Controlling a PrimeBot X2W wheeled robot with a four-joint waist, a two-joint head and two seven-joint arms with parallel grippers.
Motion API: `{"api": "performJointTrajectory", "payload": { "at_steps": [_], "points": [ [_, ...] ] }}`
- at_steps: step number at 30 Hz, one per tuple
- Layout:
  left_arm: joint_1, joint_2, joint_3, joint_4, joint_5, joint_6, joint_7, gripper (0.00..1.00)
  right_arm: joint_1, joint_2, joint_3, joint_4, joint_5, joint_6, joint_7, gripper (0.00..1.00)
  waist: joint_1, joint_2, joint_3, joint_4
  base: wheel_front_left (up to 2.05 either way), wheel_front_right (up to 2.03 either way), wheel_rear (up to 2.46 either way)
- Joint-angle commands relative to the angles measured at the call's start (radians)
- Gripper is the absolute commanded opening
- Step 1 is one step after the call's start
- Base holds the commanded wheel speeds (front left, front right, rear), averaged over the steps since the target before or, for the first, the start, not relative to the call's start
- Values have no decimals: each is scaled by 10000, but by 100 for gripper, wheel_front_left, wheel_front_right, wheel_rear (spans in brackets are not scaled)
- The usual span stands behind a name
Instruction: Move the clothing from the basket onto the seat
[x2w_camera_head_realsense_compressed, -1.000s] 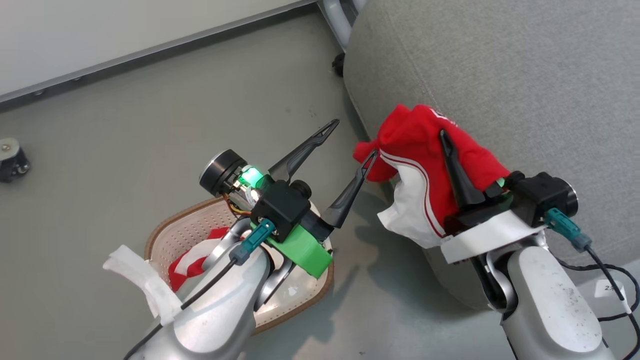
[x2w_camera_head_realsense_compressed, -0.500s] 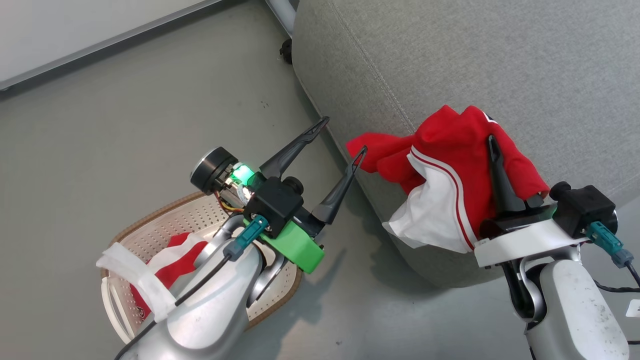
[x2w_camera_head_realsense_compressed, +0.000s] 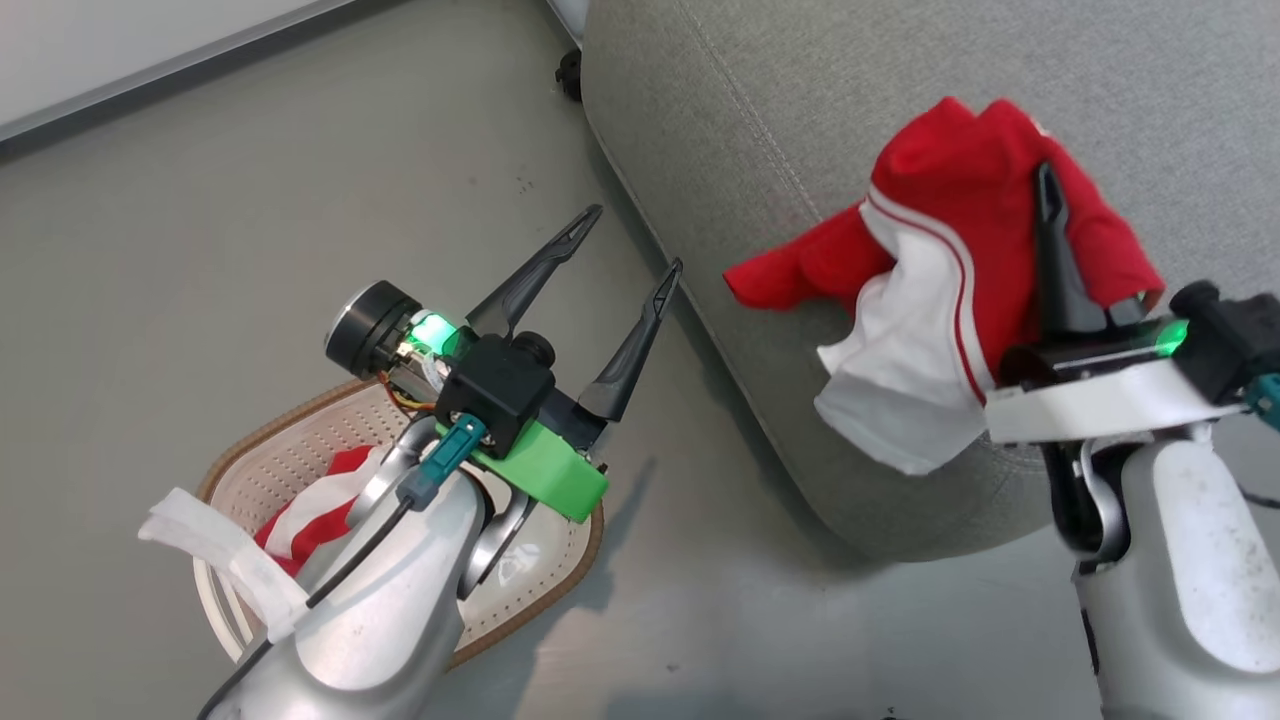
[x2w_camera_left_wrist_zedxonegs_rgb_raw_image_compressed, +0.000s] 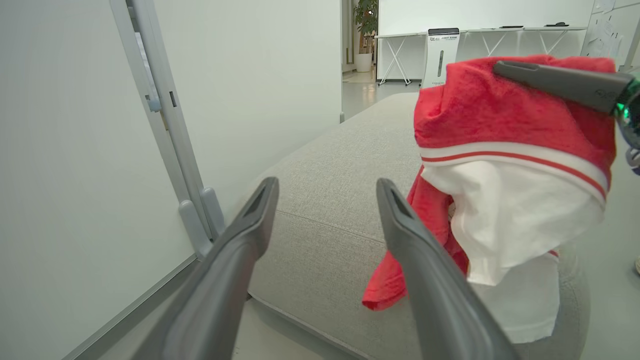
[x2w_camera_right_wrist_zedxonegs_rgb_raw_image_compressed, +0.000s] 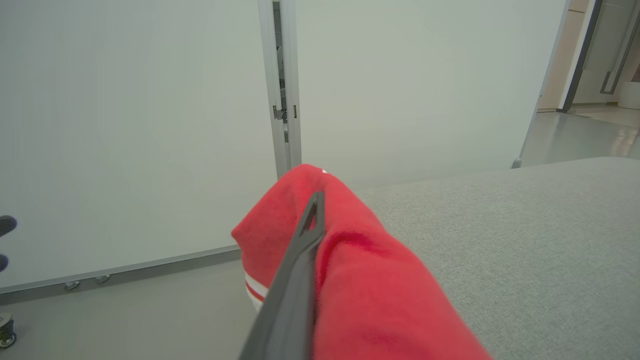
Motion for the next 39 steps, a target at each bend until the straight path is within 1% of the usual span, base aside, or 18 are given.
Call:
{"api": "performJointTrajectory", "payload": {
  "at_steps": [1,6,14,22,27,33,39],
  "points": [
    [33,94,45,-49,71,30,9,100,-358,-19,-107,-103,-108,-3,-53,0,0,0,210,61,0,0,0],
    [-207,157,127,-147,196,24,9,100,-1740,-263,-390,-148,-350,-3,-53,0,0,0,817,150,0,0,0],
    [-646,338,61,-195,378,-7,9,100,-4358,-718,-1122,-198,-598,-3,-51,0,0,0,2132,287,0,0,0],
    [-1044,408,-71,-241,433,-35,9,100,-6715,-1341,-1655,733,-646,-3,-51,0,0,0,3037,418,0,0,0],
    [-1269,466,-110,-237,474,-48,9,100,-7956,-1638,-1880,1656,-738,-3,-51,0,0,0,3540,472,0,0,0],
    [-1506,405,-191,-249,471,-56,9,100,-8453,-1911,-2025,2869,-954,-5,-51,0,0,0,3906,652,0,0,0],
    [-1544,444,-138,-253,425,-45,9,100,-8136,-1973,-2275,4281,-1169,-5,-51,0,0,0,4073,748,0,0,0]
  ]
}}
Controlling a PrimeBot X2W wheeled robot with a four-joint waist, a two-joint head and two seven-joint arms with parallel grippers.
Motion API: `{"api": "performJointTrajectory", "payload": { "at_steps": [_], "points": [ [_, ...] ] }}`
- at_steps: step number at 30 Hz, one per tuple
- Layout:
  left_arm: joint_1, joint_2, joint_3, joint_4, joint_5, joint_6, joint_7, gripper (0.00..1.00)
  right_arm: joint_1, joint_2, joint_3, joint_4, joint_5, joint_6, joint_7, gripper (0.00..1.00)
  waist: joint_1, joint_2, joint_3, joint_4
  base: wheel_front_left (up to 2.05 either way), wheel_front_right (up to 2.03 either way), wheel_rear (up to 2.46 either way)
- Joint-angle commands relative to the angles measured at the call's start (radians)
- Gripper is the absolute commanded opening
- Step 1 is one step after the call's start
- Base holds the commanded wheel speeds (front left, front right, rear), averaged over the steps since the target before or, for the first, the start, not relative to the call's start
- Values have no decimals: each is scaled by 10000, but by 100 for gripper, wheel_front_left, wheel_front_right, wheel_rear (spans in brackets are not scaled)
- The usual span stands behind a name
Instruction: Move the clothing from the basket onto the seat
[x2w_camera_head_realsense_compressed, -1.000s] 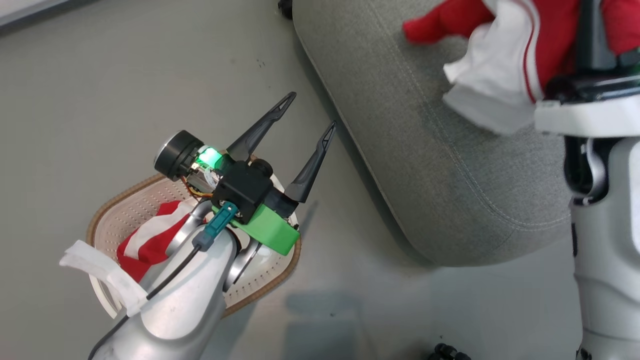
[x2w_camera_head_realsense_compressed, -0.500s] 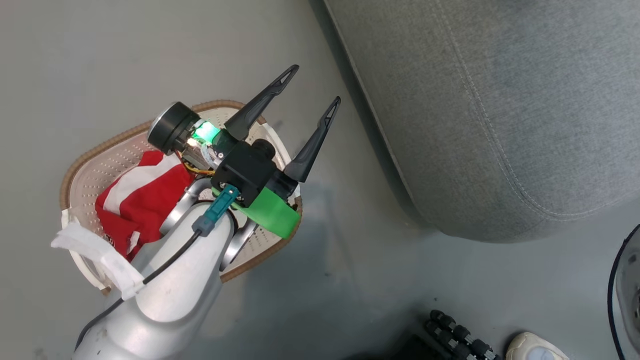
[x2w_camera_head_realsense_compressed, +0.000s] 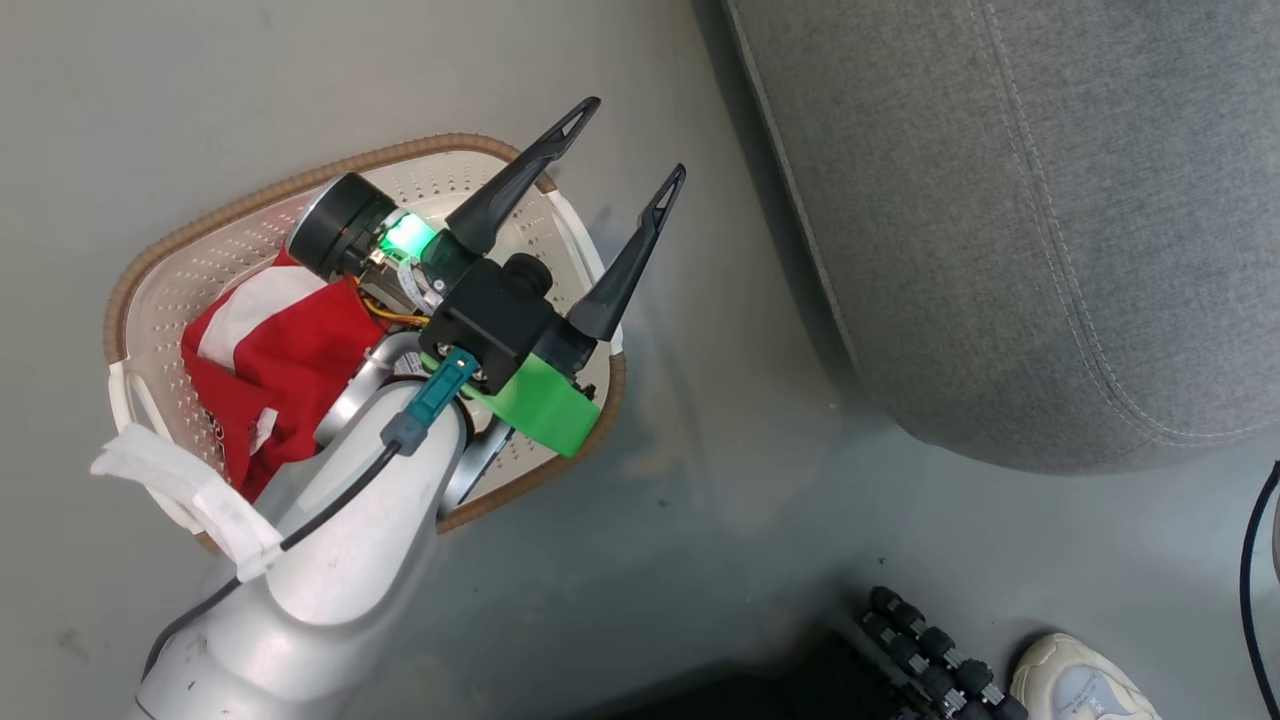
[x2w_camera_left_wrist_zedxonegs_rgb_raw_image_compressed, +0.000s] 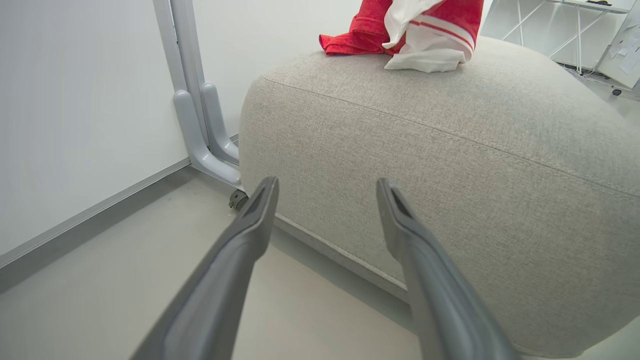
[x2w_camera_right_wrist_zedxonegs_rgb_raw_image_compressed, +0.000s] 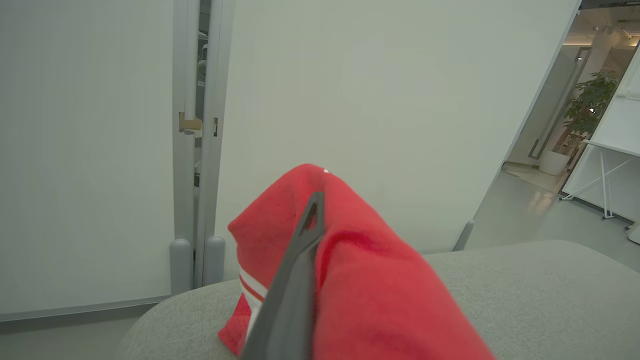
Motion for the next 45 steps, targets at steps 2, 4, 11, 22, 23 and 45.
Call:
{"api": "performJointTrajectory", "payload": {
  "at_steps": [2,4,11,22,23,45],
  "points": [
    [-125,72,62,-34,-33,-14,9,100,204,18,-140,493,-81,-6,-49,0,-1,-1,111,53,0,0,0],
    [-114,86,55,-20,-16,-4,9,100,310,120,-291,880,-28,-6,-46,0,-1,-1,162,68,0,0,0],
    [-262,-45,-17,6,-32,-15,9,100,886,334,-401,1693,-188,-6,-38,0,-1,-1,277,232,0,0,0],
    [23,-146,227,32,-177,69,9,100,1824,556,-428,1631,-313,-7,-38,100,-1,-1,-323,328,0,0,0],
    [92,-172,279,23,-219,94,9,100,2001,588,-419,1558,-269,-7,-38,100,-1,-1,-465,329,0,0,0],
    [2739,-759,2808,-66,-793,536,9,100,6796,790,1125,-756,342,-7,-38,100,-1,-1,-4010,1050,0,0,0]
  ]
}}
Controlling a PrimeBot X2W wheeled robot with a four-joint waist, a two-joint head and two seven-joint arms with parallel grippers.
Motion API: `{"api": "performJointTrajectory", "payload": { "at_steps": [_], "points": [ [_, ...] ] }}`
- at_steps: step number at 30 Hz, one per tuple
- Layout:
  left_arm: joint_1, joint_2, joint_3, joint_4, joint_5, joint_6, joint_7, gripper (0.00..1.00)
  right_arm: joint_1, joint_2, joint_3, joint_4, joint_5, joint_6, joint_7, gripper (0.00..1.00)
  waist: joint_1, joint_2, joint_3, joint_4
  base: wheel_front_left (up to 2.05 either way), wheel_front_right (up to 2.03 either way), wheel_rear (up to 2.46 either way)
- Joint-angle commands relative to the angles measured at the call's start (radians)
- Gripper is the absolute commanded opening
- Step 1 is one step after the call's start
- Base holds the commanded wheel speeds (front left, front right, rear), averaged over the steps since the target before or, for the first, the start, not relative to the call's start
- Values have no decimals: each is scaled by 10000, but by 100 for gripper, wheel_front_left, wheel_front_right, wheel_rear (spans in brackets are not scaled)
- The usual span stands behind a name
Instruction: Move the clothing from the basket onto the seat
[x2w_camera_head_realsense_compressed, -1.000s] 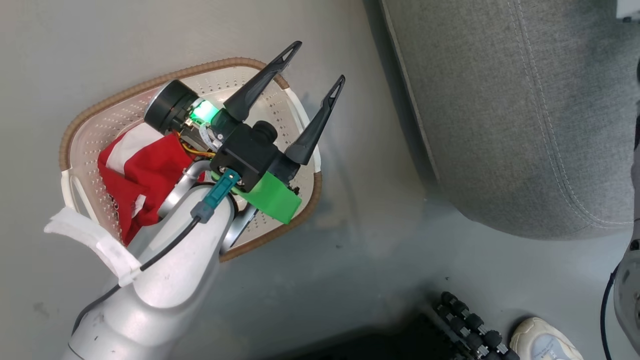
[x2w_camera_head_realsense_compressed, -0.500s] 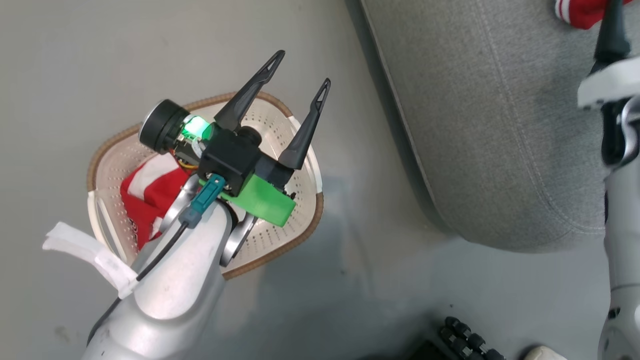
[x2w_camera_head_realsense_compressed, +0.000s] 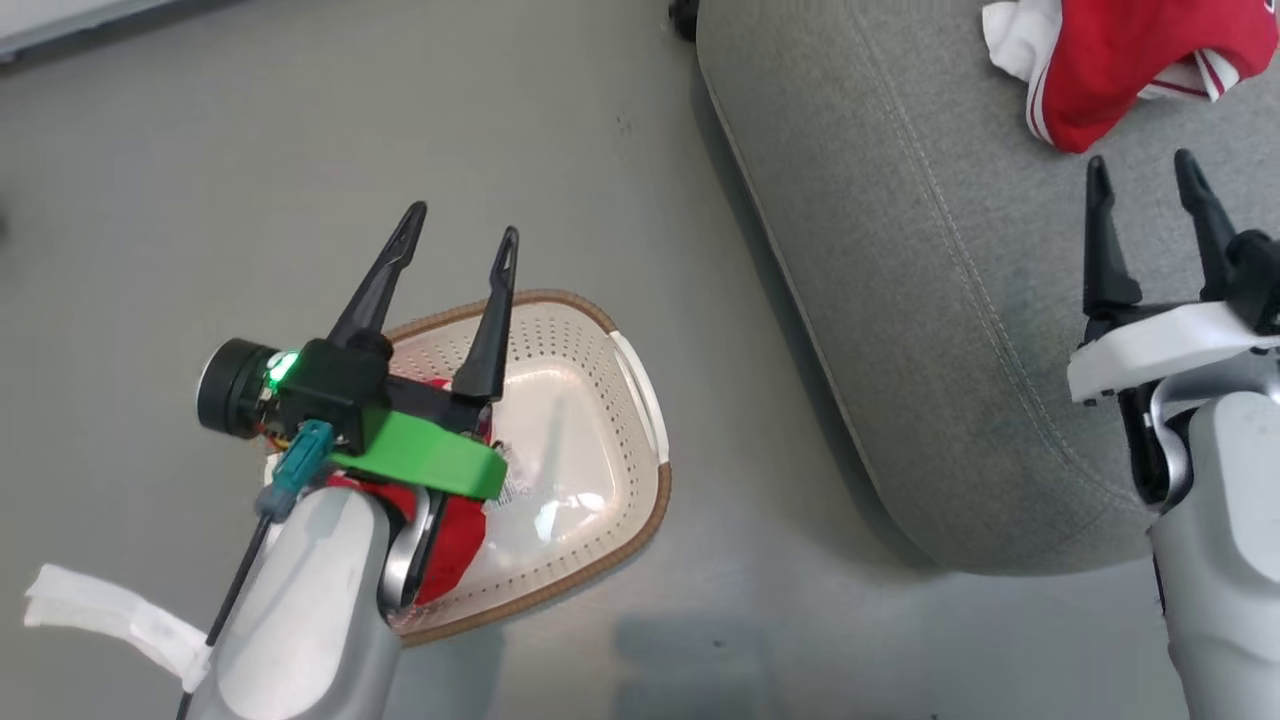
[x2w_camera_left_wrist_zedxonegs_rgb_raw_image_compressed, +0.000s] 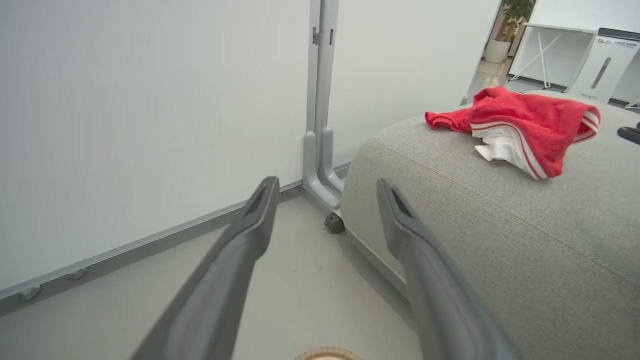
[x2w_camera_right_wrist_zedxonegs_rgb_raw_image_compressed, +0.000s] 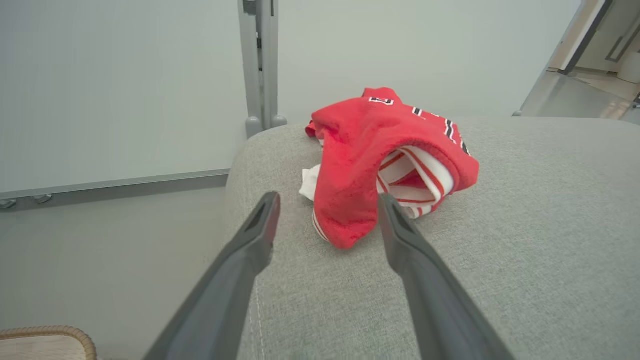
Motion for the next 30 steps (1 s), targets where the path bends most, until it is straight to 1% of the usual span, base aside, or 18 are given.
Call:
{"api": "performJointTrajectory", "payload": {
  "at_steps": [1,2,4,12,16,22,30],
  "points": [
    [305,-41,226,-68,-99,66,9,100,280,-56,154,-128,80,-7,-25,100,0,0,-829,456,0,0,0],
    [600,-78,589,-112,-136,100,9,100,528,-12,377,-335,147,-7,-25,100,0,0,-1056,644,0,0,0],
    [890,-142,985,-161,-129,128,9,100,738,24,582,-533,203,-7,-25,100,0,0,-1291,868,0,0,0],
    [1651,-348,2192,-294,18,66,9,100,1322,328,1157,-1120,252,-7,-25,100,0,0,-1987,1685,0,0,0],
    [1970,-457,2648,-307,95,21,9,100,1559,481,1450,-1297,217,-7,-25,100,0,0,-2239,2021,0,0,0],
    [2467,-590,3080,-302,246,-66,9,100,1930,692,1729,-1538,190,-7,-25,100,0,0,-2644,2353,0,0,0],
    [2995,-662,3220,-366,482,-213,9,100,2643,870,2046,-2010,139,-7,-25,100,0,0,-3083,2581,0,0,0]
  ]
}}
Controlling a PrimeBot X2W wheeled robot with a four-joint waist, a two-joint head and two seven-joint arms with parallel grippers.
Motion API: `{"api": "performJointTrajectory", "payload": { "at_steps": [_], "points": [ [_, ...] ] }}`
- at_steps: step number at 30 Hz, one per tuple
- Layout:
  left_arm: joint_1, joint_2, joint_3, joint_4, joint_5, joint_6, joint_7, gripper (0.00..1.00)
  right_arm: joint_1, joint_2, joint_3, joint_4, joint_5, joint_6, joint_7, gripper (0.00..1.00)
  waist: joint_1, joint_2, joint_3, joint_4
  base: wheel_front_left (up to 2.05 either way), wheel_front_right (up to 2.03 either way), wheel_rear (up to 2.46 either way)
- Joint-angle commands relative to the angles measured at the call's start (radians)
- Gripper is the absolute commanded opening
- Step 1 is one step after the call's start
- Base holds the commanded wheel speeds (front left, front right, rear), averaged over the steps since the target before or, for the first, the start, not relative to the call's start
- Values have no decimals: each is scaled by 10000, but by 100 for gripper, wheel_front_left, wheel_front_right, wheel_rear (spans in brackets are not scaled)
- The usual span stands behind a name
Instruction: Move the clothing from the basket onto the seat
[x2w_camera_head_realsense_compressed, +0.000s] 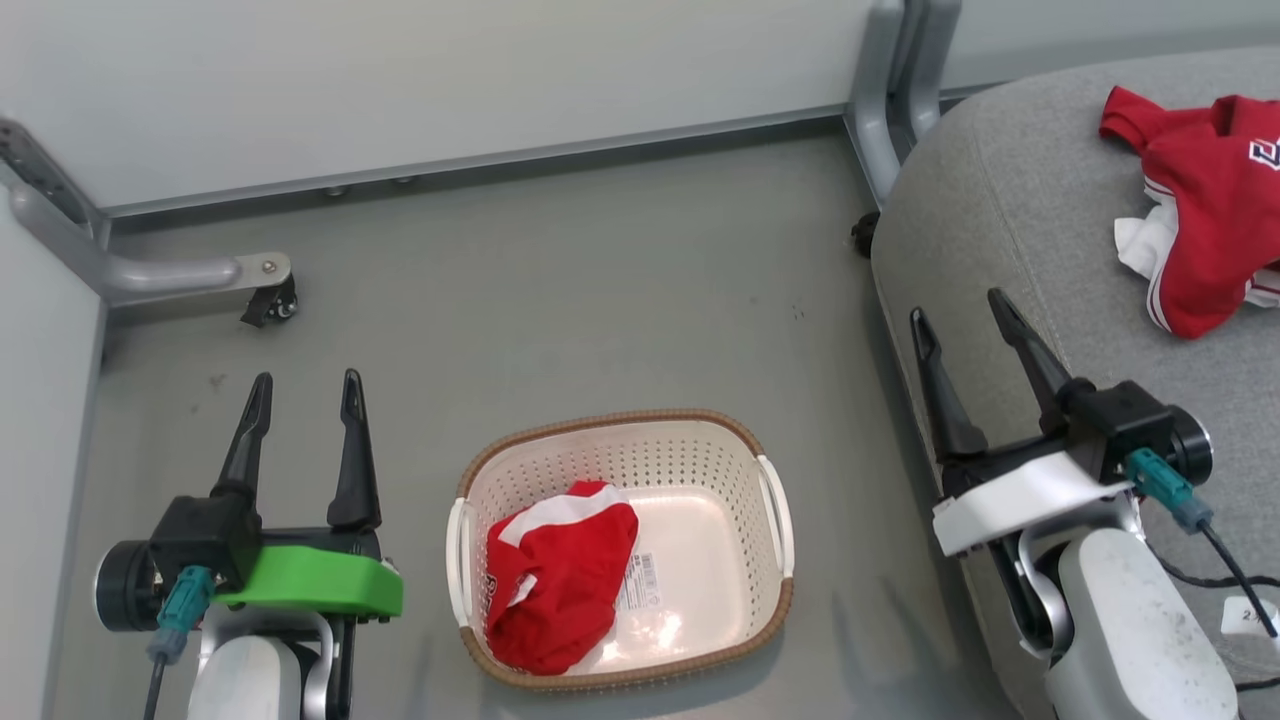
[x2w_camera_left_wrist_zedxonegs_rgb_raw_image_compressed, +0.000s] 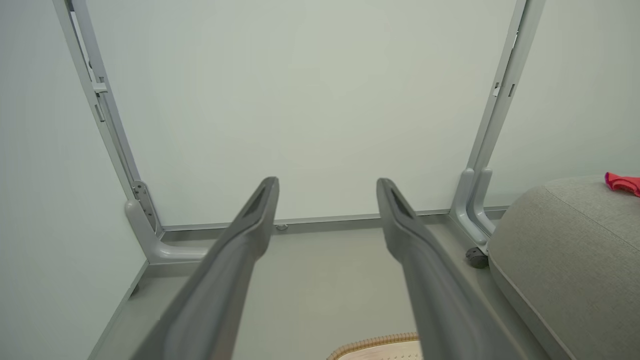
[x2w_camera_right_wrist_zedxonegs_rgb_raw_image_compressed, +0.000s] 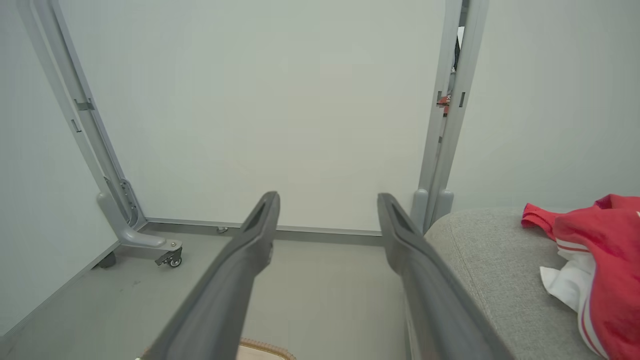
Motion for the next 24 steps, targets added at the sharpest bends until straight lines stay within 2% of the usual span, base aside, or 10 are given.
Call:
{"api": "performJointTrajectory", "payload": {
  "at_steps": [1,16,24],
  "points": [
    [226,-22,17,-56,119,-45,9,100,256,8,9,-107,-61,-7,-27,100,1,0,-214,160,0,0,0],
    [913,-59,159,-364,157,44,10,100,1791,200,-295,-975,-153,-7,-27,100,1,0,-653,264,0,0,0],
    [1125,-61,129,-391,105,109,10,100,2283,197,-348,-1193,210,-7,-27,100,1,0,-769,300,0,0,0]
  ]
}}
